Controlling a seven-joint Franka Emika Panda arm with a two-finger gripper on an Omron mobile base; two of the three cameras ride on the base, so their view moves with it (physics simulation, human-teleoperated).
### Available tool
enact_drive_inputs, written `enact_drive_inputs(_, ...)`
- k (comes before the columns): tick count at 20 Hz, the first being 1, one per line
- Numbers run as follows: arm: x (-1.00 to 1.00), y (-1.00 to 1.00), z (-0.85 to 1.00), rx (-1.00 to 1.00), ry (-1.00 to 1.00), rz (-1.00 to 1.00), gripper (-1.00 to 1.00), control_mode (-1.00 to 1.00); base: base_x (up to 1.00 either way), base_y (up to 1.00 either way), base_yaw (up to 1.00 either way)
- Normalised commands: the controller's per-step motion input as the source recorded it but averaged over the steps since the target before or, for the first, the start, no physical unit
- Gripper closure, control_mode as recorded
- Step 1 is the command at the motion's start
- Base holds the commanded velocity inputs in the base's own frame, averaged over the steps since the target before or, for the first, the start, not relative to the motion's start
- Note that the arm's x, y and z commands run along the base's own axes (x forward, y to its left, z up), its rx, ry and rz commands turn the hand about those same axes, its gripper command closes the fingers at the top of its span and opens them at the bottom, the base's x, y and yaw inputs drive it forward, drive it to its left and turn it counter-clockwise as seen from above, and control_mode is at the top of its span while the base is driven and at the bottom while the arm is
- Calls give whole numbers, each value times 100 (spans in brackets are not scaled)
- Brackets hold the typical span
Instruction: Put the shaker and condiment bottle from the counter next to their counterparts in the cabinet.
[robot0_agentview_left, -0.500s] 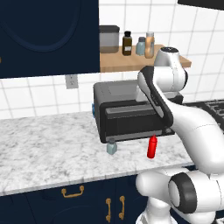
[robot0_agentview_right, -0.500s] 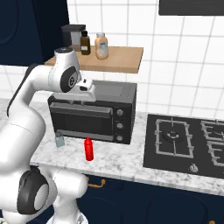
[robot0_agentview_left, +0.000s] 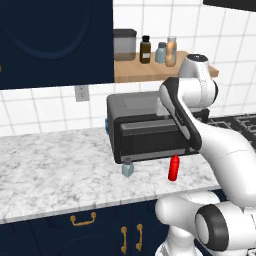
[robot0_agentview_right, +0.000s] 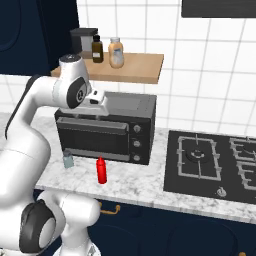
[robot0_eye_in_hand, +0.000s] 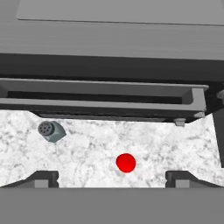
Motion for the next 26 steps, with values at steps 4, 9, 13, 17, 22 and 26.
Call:
enact_drive_inputs(4,-28,0,0,0,-21,0,-100,-100,0,0,0)
enact_drive_inputs(9,-35,0,0,0,-22,0,-100,-100,0,0,0)
enact_drive_inputs(13,-39,-5,0,0,-19,1,-100,-100,0,0,0)
enact_drive_inputs(17,-30,-10,-8,0,-9,10,-100,-100,0,0,0)
enact_drive_inputs(22,-31,-8,-7,0,-10,12,-100,-100,0,0,0)
enact_drive_inputs(26,-44,-5,-11,0,-9,12,-100,-100,0,0,0)
